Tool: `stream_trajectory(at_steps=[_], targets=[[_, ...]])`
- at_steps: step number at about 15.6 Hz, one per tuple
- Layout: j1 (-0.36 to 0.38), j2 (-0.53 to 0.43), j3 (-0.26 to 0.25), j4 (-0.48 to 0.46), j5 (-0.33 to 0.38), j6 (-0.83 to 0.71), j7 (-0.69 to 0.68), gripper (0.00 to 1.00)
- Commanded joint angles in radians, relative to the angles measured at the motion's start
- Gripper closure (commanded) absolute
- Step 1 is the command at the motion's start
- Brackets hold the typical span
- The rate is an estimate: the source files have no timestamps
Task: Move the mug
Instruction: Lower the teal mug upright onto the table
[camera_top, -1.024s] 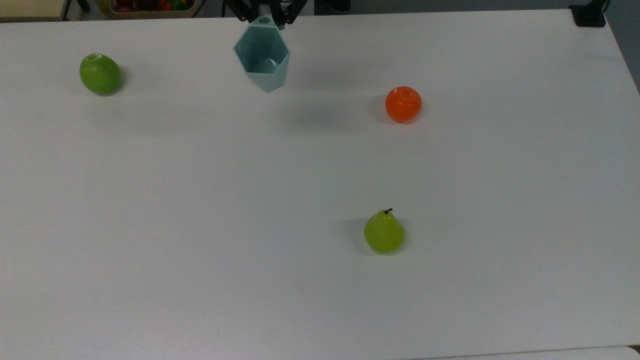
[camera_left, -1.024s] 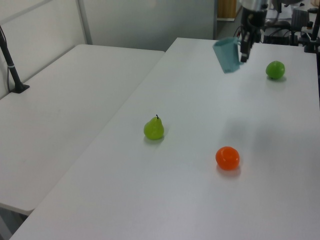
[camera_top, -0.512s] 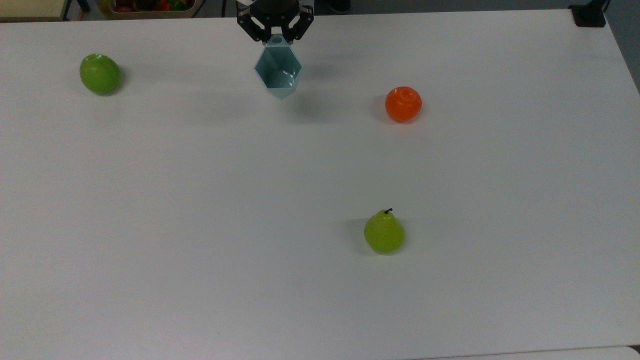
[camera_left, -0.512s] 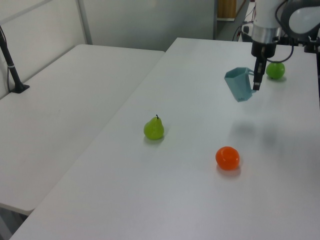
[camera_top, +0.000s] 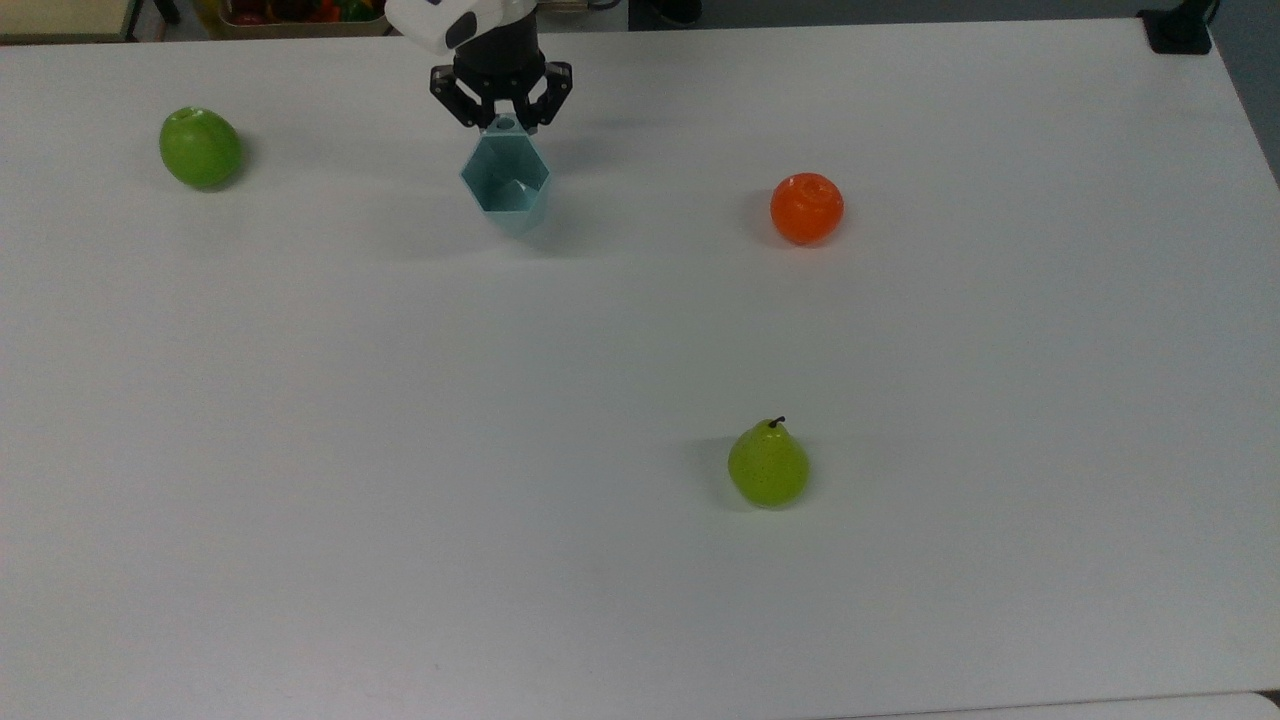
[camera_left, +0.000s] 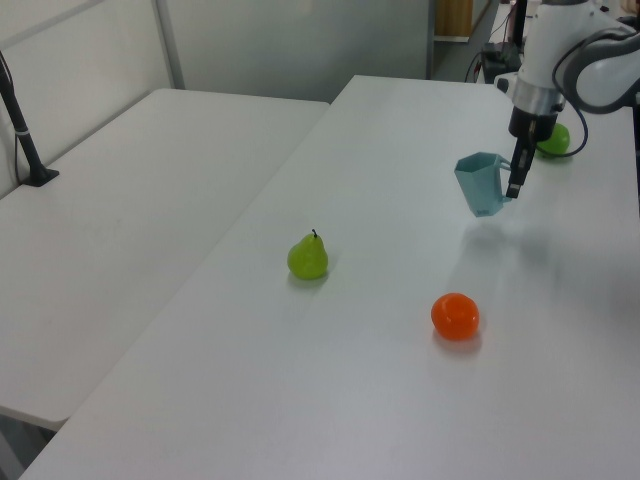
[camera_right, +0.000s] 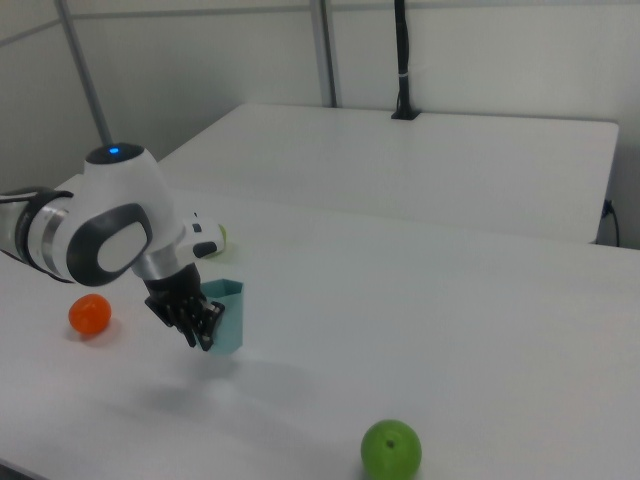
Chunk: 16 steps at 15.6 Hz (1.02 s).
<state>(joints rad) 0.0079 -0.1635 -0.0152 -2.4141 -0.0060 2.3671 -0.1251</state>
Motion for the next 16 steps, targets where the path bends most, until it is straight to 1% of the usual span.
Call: stream_trajectory(at_steps=[1, 4, 7, 8, 9, 10, 11, 12, 15, 16], targets=[[-0.025, 0.05, -0.026, -0.011, 0.023, 0.08, -0.082, 1.0], [-0.023, 0.084, -0.034, -0.011, 0.023, 0.132, -0.084, 1.0], [-0.025, 0.093, -0.034, -0.011, 0.023, 0.13, -0.082, 0.99], [-0.023, 0.099, -0.034, -0.011, 0.023, 0.13, -0.082, 0.97], [-0.023, 0.107, -0.034, -0.011, 0.023, 0.13, -0.082, 0.92], [-0.023, 0.114, -0.034, -0.011, 0.023, 0.127, -0.082, 0.9], [-0.022, 0.124, -0.034, -0.011, 0.023, 0.126, -0.082, 0.89], [-0.022, 0.127, -0.034, -0.01, 0.023, 0.126, -0.081, 0.84], [-0.02, 0.125, -0.034, -0.008, 0.023, 0.109, -0.08, 0.61], [-0.02, 0.125, -0.034, -0.007, 0.023, 0.107, -0.08, 0.52]])
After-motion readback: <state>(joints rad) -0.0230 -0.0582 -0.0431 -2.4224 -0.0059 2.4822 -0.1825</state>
